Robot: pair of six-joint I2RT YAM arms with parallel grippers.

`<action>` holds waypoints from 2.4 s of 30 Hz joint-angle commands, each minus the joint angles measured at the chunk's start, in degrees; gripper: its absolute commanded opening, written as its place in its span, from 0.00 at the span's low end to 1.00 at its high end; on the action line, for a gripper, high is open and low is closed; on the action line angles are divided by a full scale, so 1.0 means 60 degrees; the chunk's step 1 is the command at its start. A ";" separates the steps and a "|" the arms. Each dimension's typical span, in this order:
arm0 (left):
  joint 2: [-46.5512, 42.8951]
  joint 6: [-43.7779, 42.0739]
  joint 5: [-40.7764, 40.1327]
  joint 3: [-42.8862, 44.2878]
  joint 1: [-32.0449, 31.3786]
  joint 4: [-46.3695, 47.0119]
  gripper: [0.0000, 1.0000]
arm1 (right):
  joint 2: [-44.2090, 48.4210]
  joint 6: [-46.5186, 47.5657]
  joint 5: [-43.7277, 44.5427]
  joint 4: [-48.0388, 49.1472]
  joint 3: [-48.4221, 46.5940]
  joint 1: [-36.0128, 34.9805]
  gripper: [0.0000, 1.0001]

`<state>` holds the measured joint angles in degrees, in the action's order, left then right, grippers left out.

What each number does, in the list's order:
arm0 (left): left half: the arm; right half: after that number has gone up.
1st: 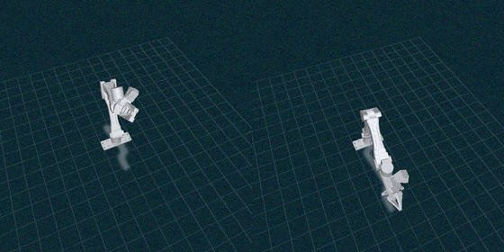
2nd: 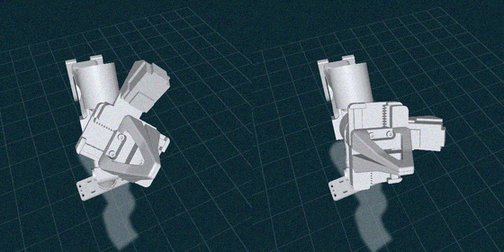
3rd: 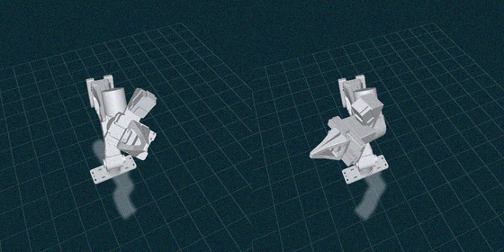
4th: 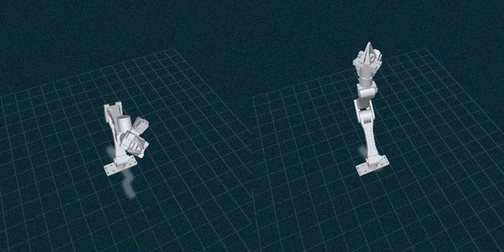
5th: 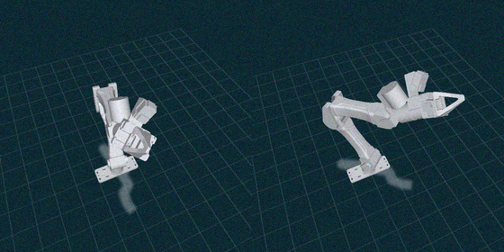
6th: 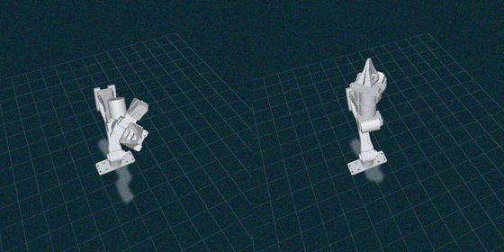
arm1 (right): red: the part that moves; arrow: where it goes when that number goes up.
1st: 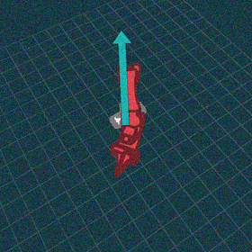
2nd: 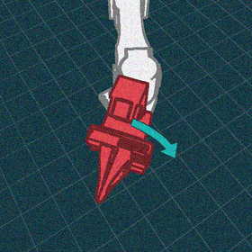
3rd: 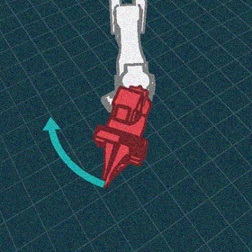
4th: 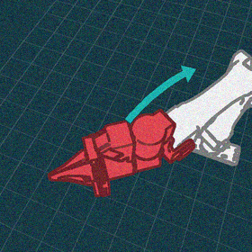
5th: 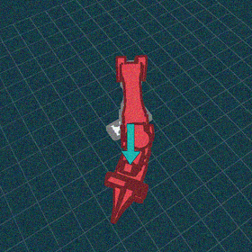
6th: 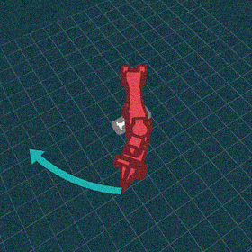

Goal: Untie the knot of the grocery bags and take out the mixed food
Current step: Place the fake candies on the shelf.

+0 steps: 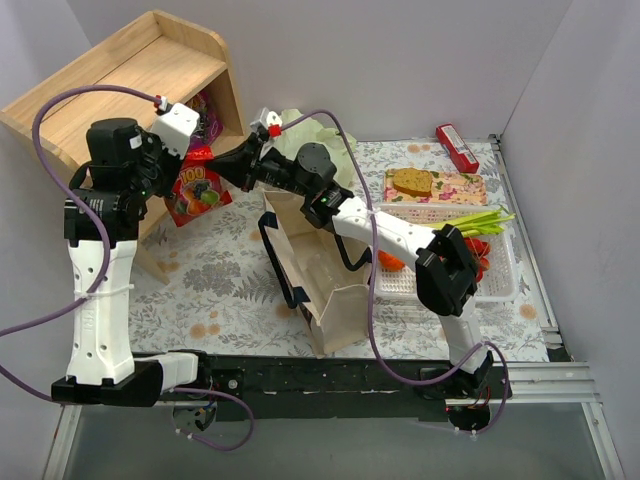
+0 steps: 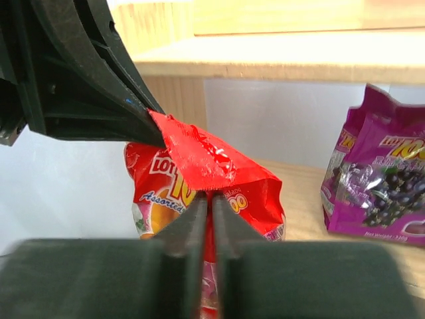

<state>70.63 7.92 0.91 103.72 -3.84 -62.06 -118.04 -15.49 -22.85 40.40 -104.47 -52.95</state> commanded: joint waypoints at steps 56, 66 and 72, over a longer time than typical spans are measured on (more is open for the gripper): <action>-0.1621 -0.5291 -0.5542 -0.7004 0.0537 1.0505 0.00 | 0.5845 0.0135 -0.0674 -0.1079 0.5634 0.1735 0.98; -0.1971 -0.4516 -0.5016 -0.6669 0.0522 0.9351 0.75 | 0.5845 0.0164 -0.0659 -0.1109 0.5663 0.1750 0.98; -0.2176 -0.3255 -0.3627 -0.5935 0.0493 0.7345 0.84 | 0.5670 0.0135 -0.0718 -0.1109 0.5502 0.1750 0.98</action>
<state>61.12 -17.08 -26.70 63.18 -1.21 -12.91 -84.68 -14.59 -26.37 31.42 -70.37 -42.74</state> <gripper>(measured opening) 0.837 0.981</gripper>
